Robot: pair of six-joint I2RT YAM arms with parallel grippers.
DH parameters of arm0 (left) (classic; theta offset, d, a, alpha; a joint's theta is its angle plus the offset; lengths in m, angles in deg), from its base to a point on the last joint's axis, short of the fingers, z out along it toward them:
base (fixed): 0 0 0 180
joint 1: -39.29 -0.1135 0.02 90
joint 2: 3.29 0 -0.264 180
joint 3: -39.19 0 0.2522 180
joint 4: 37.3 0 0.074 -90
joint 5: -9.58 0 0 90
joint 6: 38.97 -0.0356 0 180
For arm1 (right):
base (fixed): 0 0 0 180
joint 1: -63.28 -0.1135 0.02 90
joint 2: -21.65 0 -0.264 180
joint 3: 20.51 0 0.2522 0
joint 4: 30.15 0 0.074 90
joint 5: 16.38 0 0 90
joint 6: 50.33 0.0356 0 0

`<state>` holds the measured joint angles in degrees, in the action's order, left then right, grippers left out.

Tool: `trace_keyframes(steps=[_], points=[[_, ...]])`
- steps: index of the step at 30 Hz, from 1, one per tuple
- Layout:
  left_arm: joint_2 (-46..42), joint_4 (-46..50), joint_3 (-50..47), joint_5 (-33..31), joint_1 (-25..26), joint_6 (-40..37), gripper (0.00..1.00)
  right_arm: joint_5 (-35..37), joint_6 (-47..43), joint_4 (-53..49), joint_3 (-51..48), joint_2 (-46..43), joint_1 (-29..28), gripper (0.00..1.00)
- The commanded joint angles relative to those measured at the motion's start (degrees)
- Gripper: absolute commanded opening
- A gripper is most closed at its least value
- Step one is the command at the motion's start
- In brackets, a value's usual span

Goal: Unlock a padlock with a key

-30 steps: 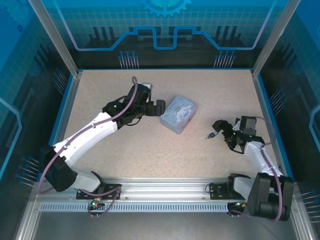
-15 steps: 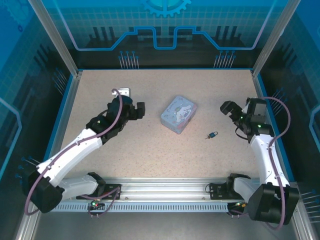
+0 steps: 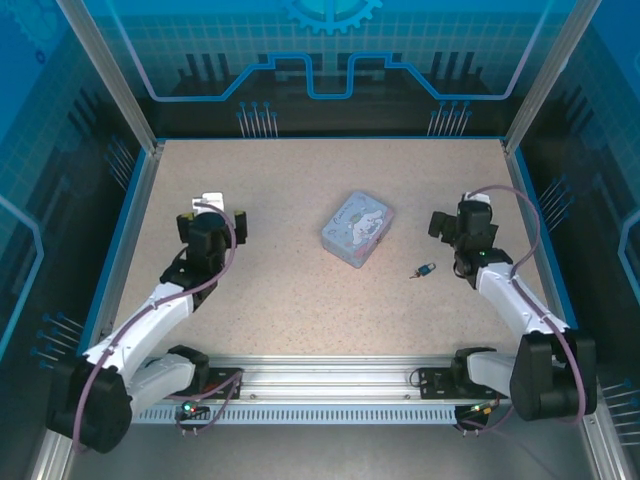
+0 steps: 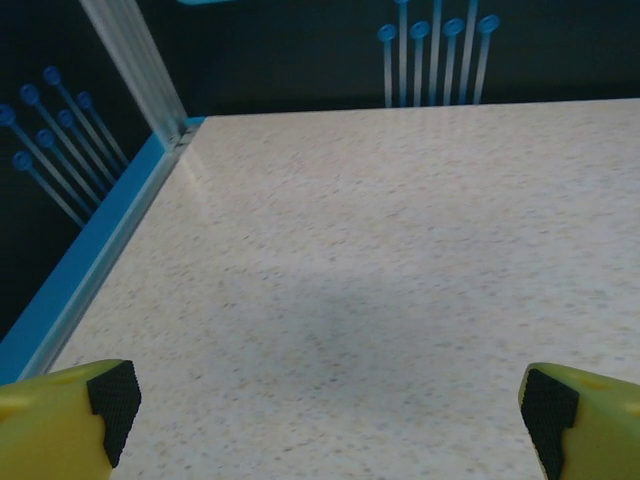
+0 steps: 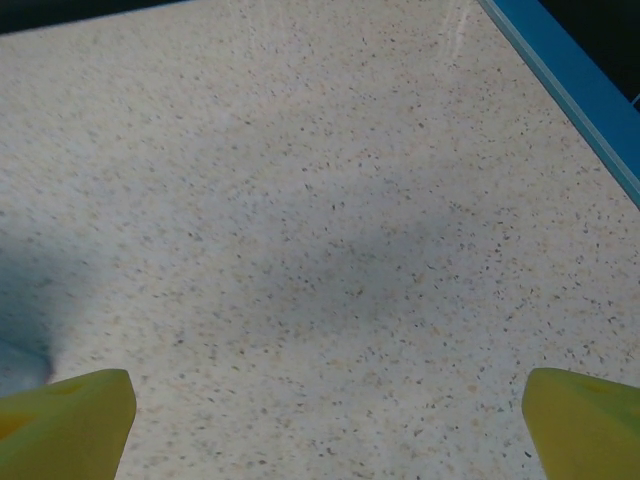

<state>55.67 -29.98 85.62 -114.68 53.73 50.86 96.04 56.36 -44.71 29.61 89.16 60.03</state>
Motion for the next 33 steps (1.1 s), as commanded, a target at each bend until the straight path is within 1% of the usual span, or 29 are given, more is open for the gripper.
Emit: trace_keyframes(steps=[1, 3, 5, 8, 9, 11, 14, 17, 18, 19, 21, 22, 23, 24, 25, 26, 27, 28, 32, 33], points=[[2.2, -10.5, -4.0, 3.9, -3.6, 0.0, 0.99, 2.4, -4.5, 13.1, -4.1, 1.2, -0.4, 1.0], [5.1, -18.2, -6.8, 5.7, -4.7, 0.2, 0.99, 2.4, -5.3, 17.4, -5.8, 2.8, -0.3, 1.0], [9.6, -24.8, -8.6, 5.9, -4.8, -0.2, 0.99, 2.2, -5.8, 22.3, -7.7, 4.6, -0.2, 1.0], [15.8, -37.7, -12.3, 6.0, -4.9, -1.1, 0.99, 2.1, -5.7, 29.9, -11.1, 6.7, 0.4, 1.0], [17.5, -40.0, -13.0, 5.8, -5.0, -1.5, 0.99, 1.5, -5.6, 33.7, -13.1, 7.2, 0.9, 1.0], [19.9, -41.8, -13.2, 6.5, -5.6, -0.8, 0.99, 0.3, -5.7, 38.9, -15.4, 7.6, 1.5, 1.0], [22.5, -44.7, -13.2, 9.3, -6.6, -1.5, 0.99, -4.4, -7.3, 48.2, -18.7, 10.2, 2.4, 1.0], [26.3, -46.8, -12.4, 14.5, -7.6, -2.6, 0.99, -9.3, -10.2, 50.4, -18.7, 11.8, 1.9, 1.0], [27.0, -46.5, -11.8, 15.4, -7.7, -3.0, 0.99, -11.0, -11.2, 51.1, -18.7, 12.6, 1.7, 1.0], [26.7, -44.2, -10.9, 16.5, -8.3, -2.3, 0.99, -12.2, -11.7, 52.3, -18.8, 13.9, 1.7, 1.0], [27.1, -44.5, -10.8, 19.4, -9.5, -1.8, 0.99, -13.0, -12.9, 58.2, -18.7, 18.5, 1.3, 1.0], [27.5, -44.6, -11.0, 22.1, -10.5, -1.2, 0.99, -14.7, -13.4, 52.7, -16.7, 17.2, 1.2, 1.0], [28.6, -45.4, -11.4, 24.5, -11.5, -0.7, 0.99, -15.5, -13.6, 49.3, -15.5, 17.4, 1.3, 1.0], [31.0, -50.9, -12.2, 25.0, -11.8, -1.6, 0.99, -16.2, -14.2, 50.4, -14.7, 18.4, 1.3, 1.0], [29.5, -45.8, -11.0, 25.5, -12.0, -0.7, 0.99, -16.0, -13.9, 46.0, -13.3, 17.8, 1.1, 1.0], [29.4, -43.8, -10.1, 27.3, -13.0, 0.0, 0.99, -15.5, -14.1, 47.5, -13.6, 18.4, 0.9, 1.0], [30.0, -45.6, -10.4, 29.3, -14.1, 0.4, 0.99, -14.8, -14.2, 46.1, -13.1, 18.1, 0.6, 1.0], [29.4, -43.8, -10.1, 29.9, -14.3, 0.7, 0.99, -14.7, -14.2, 46.9, -13.3, 18.4, 0.6, 1.0], [29.8, -45.0, -10.3, 29.8, -14.3, 0.4, 0.99, -13.9, -14.5, 46.4, -13.1, 18.4, 0.1, 1.0], [29.7, -44.7, -10.3, 29.7, -14.3, 0.4, 0.99, -10.8, -14.8, 45.8, -12.7, 18.4, -1.0, 1.0]])
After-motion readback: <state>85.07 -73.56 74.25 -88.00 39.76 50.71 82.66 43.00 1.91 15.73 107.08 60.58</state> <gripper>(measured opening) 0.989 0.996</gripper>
